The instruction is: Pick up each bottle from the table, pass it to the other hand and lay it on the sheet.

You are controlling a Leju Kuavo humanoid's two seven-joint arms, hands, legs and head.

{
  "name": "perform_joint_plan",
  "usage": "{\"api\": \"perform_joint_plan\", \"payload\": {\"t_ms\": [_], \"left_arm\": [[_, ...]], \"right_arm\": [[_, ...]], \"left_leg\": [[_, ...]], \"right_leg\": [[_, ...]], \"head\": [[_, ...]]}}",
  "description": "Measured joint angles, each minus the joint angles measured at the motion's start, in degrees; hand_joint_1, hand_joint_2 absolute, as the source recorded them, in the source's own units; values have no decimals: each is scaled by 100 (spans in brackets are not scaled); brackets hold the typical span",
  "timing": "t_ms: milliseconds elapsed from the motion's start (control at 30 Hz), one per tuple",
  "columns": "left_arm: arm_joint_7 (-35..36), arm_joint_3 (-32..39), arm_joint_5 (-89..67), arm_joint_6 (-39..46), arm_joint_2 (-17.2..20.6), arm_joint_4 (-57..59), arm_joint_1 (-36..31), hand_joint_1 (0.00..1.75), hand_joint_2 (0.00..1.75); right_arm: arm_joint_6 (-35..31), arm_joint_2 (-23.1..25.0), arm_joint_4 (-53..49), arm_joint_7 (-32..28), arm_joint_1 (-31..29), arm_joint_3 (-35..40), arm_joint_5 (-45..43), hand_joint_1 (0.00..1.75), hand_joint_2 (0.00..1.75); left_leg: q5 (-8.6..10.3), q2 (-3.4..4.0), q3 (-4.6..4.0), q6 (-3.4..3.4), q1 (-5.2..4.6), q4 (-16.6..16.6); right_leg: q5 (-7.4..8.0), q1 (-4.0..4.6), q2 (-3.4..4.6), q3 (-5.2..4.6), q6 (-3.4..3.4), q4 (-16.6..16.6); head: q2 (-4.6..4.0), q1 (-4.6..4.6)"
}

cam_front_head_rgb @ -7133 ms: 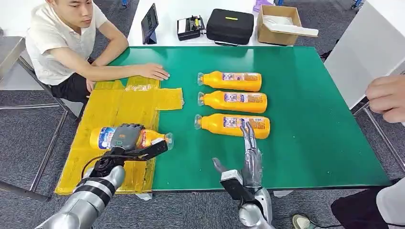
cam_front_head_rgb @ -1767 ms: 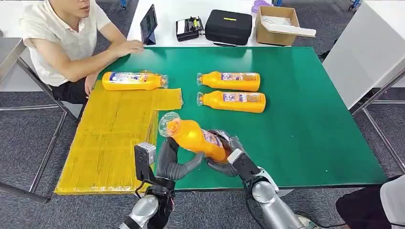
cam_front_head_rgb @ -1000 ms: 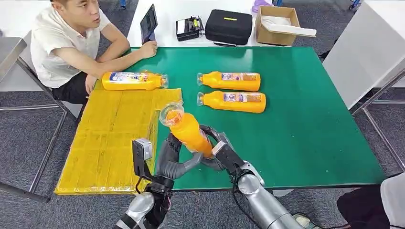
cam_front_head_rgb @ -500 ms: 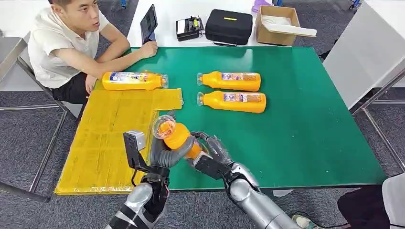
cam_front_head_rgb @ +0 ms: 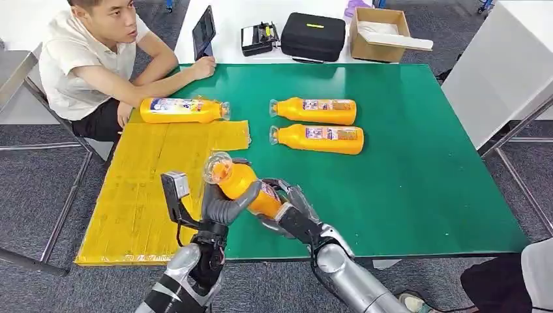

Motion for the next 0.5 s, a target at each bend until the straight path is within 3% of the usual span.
{"api": "perform_joint_plan", "payload": {"t_ms": [300, 400, 500], "left_arm": [[-43, -98, 20, 4, -2, 17, 30, 175, 175], [-258, -146, -462, 372, 26, -53, 34, 175, 175], [-328, -153, -944, 568, 112, -311, 88, 175, 175]], "right_arm": [[-67, 81, -336, -59, 56, -85, -145, 0, 175], [-847, 116, -385, -48, 130, -175, 215, 0, 175], [-2501, 122, -426, 145, 282, -306, 1399, 0, 175]], "left_leg": [[0, 2, -3, 0, 0, 0], [0, 0, -3, 0, 0, 0], [0, 1, -3, 0, 0, 0]], "right_leg": [[0, 0, 1, -5, 0, 0], [0, 0, 0, -5, 0, 0], [0, 0, 1, -5, 0, 0]], "head": [[0, 0], [0, 0], [0, 0]]}}
